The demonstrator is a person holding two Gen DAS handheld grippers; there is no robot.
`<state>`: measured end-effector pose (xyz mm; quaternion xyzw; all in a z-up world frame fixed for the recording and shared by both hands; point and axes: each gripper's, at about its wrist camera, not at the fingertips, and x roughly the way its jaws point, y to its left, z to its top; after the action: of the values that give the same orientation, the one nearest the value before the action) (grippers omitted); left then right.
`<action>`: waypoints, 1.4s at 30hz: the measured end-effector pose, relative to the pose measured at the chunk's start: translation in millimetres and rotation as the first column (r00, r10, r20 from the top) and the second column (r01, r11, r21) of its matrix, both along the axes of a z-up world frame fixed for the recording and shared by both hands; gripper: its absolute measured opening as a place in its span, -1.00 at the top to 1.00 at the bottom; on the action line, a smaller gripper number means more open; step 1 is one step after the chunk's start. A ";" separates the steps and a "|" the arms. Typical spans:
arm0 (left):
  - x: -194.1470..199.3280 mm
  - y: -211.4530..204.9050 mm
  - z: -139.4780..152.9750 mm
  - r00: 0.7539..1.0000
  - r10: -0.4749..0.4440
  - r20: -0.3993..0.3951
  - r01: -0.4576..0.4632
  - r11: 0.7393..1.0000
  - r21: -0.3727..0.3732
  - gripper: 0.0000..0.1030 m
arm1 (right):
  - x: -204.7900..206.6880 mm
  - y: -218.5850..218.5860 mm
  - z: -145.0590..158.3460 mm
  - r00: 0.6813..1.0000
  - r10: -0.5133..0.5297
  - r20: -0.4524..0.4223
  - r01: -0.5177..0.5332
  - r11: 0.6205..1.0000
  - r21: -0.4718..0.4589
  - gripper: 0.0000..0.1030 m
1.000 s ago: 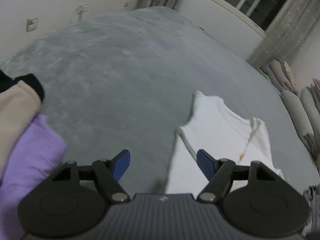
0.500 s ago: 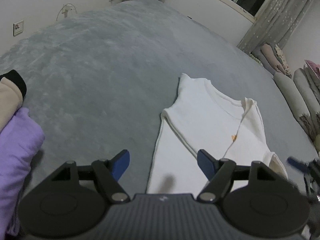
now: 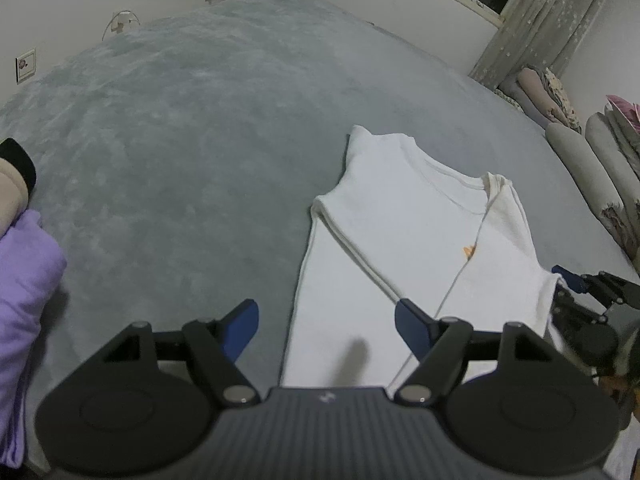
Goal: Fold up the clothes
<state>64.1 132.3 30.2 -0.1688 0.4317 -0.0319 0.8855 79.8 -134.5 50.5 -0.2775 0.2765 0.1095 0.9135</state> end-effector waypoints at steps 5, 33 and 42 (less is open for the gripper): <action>1.9 -2.2 -2.6 1.000 -0.004 -0.004 0.004 1.000 0.018 -0.43 | 19.8 -93.9 13.2 0.969 -0.207 -0.133 0.246 0.823 0.512 0.66; 4.3 -2.1 -5.2 1.000 -0.009 -0.006 0.009 1.000 0.026 -0.45 | 7.4 -129.7 24.3 0.944 -0.244 -0.221 0.310 0.883 0.352 0.17; 4.9 -6.1 -6.2 1.000 -0.018 0.001 0.018 0.999 0.041 -0.45 | 68.3 -114.5 46.4 0.962 -0.113 -0.250 0.236 0.804 0.546 0.23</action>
<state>69.0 126.2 24.0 -0.1466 0.4331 -0.0309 0.8888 148.1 -249.1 96.8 0.0482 0.3481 0.1303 0.9271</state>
